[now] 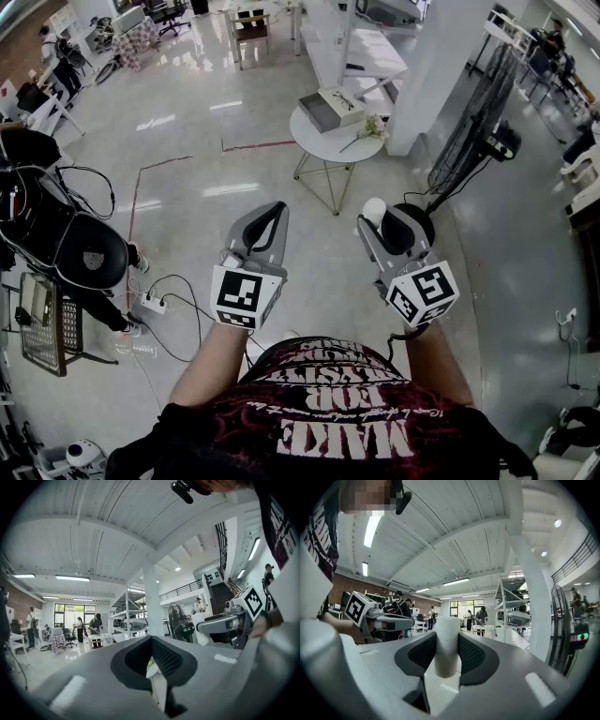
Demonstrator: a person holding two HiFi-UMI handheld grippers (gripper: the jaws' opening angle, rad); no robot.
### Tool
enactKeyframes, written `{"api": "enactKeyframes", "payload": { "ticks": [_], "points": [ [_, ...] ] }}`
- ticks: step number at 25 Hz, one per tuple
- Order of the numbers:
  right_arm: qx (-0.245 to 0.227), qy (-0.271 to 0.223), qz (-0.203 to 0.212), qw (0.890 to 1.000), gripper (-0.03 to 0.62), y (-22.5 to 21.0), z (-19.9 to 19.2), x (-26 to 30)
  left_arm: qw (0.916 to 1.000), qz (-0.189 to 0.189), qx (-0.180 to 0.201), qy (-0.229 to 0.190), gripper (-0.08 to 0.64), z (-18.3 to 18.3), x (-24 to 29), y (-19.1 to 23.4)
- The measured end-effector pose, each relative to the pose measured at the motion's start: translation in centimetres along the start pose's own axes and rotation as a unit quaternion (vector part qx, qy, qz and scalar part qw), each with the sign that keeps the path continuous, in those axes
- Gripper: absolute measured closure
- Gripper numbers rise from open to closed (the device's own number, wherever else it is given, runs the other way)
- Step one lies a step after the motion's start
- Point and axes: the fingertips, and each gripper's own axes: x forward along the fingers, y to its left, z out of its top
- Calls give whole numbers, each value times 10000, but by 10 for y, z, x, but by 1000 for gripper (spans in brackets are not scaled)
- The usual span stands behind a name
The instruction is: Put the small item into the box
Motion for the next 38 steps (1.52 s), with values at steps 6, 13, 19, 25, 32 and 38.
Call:
{"api": "enactKeyframes", "payload": {
  "ticks": [6,13,19,25,32,38],
  "points": [
    [100,83,41,9999,425,16,-4,8,10000,-57,-57,24,558,-5,-10,12],
    [227,89,-35,9997,425,31,-2,11,9999,-57,-119,22,558,-11,-29,28],
    [288,41,-27,9996,425,37,-7,13,9996,43,-254,62,558,-28,-33,38],
    [369,109,-87,9992,425,33,-6,14,9994,143,-315,82,558,-30,-33,48],
    [512,125,-98,9986,425,9,-22,30,9993,133,-250,259,558,-42,-7,57],
    [601,196,-151,9979,425,-30,-31,56,9994,84,-230,257,558,-41,40,70]
  ]
}}
